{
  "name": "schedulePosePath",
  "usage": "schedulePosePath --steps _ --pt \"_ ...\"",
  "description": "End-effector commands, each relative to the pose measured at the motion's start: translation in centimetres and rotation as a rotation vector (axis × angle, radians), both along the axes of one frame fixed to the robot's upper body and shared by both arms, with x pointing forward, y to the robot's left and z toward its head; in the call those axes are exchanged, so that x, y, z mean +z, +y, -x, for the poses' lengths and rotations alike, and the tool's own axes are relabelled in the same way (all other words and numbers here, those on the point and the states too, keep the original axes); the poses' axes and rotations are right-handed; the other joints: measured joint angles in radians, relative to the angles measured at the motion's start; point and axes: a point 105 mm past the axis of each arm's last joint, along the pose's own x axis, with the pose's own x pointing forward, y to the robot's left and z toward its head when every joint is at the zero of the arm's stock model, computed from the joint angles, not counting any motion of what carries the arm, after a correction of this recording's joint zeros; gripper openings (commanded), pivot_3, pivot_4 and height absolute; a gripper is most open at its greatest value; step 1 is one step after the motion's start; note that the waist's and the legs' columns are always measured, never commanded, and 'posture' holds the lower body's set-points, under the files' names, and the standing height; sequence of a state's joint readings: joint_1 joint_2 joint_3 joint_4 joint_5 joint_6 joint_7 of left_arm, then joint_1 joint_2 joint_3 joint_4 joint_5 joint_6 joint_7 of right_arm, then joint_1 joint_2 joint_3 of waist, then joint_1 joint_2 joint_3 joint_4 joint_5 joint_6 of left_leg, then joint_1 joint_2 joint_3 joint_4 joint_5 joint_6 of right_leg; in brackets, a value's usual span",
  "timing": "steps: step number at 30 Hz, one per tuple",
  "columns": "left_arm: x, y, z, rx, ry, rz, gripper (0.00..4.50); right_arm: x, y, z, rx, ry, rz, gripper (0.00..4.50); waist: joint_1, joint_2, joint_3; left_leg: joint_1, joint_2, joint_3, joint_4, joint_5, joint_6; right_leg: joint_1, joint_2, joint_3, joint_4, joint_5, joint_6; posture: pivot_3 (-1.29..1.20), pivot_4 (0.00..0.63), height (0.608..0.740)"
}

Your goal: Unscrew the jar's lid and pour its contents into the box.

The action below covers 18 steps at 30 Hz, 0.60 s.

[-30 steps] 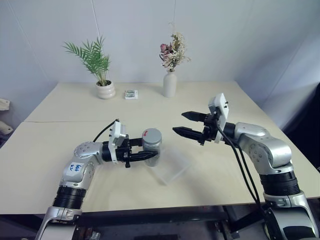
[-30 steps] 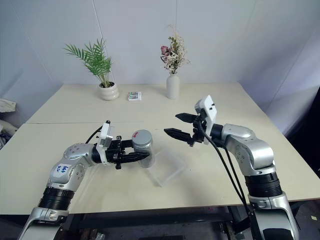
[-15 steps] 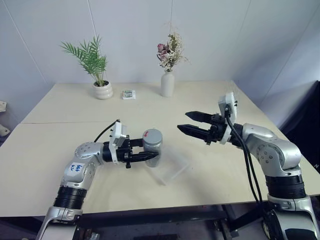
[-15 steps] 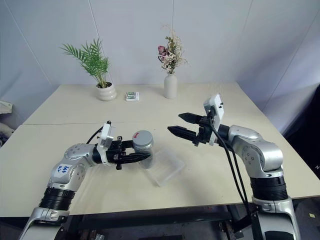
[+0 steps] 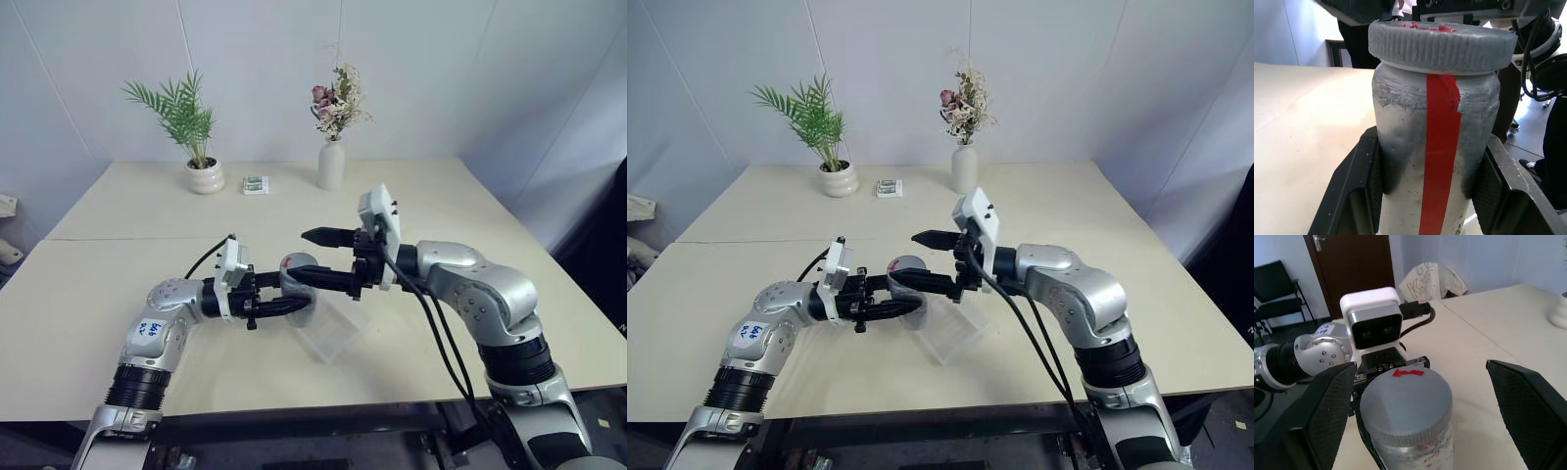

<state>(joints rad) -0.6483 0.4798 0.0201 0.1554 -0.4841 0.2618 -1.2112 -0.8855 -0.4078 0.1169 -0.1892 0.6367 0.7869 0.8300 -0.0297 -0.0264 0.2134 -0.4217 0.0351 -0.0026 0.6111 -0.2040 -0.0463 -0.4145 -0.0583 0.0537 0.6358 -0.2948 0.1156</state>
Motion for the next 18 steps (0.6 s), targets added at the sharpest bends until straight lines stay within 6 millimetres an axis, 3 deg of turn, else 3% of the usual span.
schedulePosePath --steps 1,11,18 --pt "1.0 -0.3 0.5 -0.02 -0.045 0.016 1.95 0.7 0.9 0.5 0.034 -0.056 0.005 4.46 -0.002 0.0 0.0 0.0 0.0 0.0 0.0 0.0 0.0 0.0 0.0 0.0 0.0 0.0 0.0 0.0 0.15 0.74" --pt "1.0 -0.4 0.6 -0.021 -0.042 0.017 1.95 0.3 1.3 0.1 0.021 -0.046 0.01 4.46 -0.001 0.0 0.0 0.0 0.0 0.0 0.0 0.0 0.0 0.0 0.0 0.0 0.0 0.0 0.0 0.0 0.15 0.74" --pt "1.0 -0.4 0.6 -0.022 -0.04 0.019 1.95 0.3 0.2 -0.9 -0.026 -0.041 0.005 4.46 -0.001 0.0 0.0 0.0 0.0 0.0 0.0 0.0 0.0 0.0 0.0 0.0 0.0 0.0 0.0 0.0 0.15 0.74"
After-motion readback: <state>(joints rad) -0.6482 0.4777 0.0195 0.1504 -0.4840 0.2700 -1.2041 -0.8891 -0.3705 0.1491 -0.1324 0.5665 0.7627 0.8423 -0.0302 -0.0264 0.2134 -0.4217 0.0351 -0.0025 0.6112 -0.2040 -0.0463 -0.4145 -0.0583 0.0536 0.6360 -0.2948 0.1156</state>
